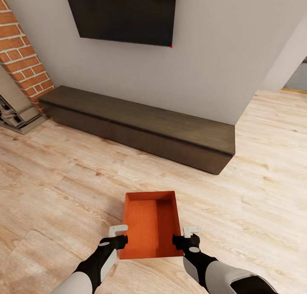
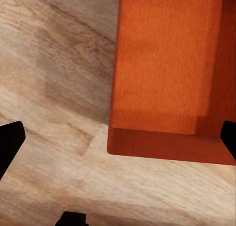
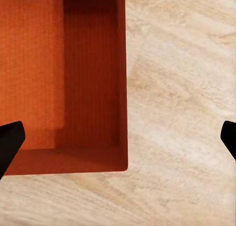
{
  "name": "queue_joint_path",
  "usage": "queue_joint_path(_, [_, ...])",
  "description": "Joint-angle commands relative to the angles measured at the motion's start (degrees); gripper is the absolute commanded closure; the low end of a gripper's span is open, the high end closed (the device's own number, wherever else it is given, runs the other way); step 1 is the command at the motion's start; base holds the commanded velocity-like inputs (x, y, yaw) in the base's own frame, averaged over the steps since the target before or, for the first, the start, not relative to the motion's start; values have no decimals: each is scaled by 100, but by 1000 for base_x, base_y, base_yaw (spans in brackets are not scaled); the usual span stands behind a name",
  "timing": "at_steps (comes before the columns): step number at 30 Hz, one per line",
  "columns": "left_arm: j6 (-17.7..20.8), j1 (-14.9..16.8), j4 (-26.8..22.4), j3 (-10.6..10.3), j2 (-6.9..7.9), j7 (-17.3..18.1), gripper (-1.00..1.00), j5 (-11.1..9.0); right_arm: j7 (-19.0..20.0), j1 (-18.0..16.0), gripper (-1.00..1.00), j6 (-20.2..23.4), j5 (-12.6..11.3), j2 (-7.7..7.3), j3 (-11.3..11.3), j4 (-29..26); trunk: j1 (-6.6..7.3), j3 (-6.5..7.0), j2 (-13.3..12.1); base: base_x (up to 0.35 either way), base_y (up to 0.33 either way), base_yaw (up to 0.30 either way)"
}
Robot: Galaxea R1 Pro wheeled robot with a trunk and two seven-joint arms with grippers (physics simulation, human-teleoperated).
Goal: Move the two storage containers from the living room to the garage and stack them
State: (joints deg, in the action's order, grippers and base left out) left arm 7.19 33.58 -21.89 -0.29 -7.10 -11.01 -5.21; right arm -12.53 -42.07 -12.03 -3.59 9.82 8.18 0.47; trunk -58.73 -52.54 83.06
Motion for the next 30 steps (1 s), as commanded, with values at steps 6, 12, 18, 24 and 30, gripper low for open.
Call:
queue_joint_path(6, [28,-1,-23,-28,-2,-52,-100,-34,-22,-3,-100,-5,-37,3,47,21,0,-3,2,0,0,0])
queue_joint_path(12, [25,-1,-57,-43,10,-87,-100,5,-45,-4,-100,22,-59,-1,18,-45,0,-3,2,0,0,0])
queue_joint_path(18, [26,-1,-24,-49,15,-86,-100,-1,-40,-5,-100,5,-55,7,29,-39,-44,-39,82,0,0,0])
queue_joint_path(24, [28,-2,-18,-48,16,-86,-100,-6,-39,-6,-100,-18,-54,7,31,-38,-175,-147,323,0,0,0])
queue_joint_path(30, [28,-1,-17,-44,17,-86,-100,-12,-39,-4,-100,-31,-54,4,33,-38,-307,-255,563,0,0,0])
